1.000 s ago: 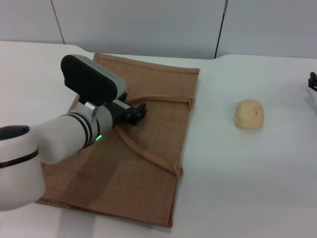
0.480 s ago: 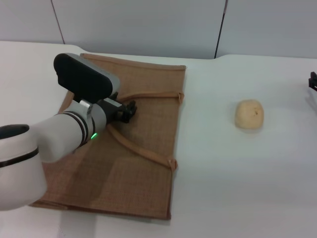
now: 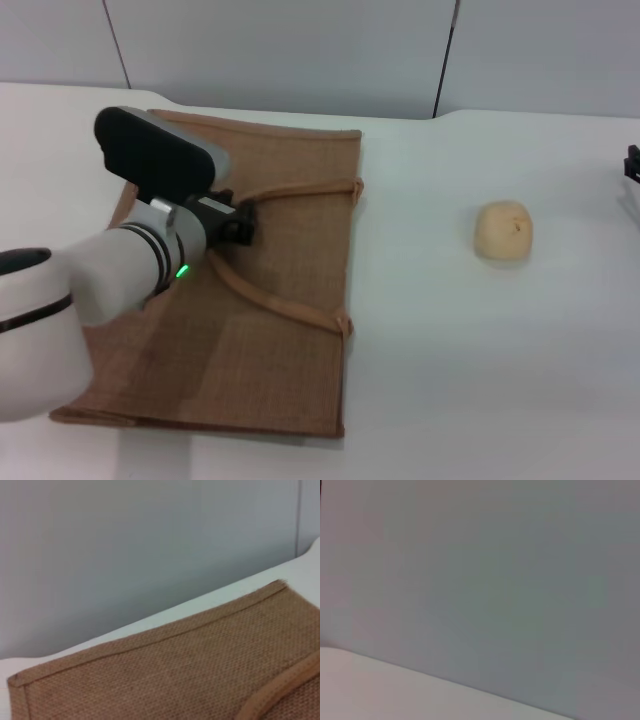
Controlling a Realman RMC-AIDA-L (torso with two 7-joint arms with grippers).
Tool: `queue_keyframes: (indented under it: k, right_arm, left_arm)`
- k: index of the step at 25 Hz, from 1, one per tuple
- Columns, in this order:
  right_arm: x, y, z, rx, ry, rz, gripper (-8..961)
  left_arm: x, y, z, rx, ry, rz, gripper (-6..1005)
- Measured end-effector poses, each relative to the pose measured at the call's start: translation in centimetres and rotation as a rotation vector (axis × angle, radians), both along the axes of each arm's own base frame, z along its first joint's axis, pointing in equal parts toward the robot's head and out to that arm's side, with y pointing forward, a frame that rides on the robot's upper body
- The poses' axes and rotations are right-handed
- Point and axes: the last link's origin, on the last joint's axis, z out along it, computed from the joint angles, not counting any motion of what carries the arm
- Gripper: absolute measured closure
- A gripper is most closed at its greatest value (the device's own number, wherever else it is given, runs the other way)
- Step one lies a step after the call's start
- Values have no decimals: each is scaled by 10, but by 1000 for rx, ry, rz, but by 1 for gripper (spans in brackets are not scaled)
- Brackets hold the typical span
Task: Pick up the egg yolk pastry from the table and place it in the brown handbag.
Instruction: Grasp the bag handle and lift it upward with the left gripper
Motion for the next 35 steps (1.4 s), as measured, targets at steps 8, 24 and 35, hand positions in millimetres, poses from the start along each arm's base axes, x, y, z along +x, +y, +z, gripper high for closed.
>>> queue_keyframes:
  k: [8,24,35]
  right_arm:
    - [1,0,1,7,6,-5,69]
    - [0,0,1,9,7,-4,68]
    - [0,1,0,3,5,-14,68]
  left_arm:
    - [7,5,7,36,-11,-1,788]
    - [12,14,18,69,1,-10,884]
    - [57,21,37,102,51,-149,885]
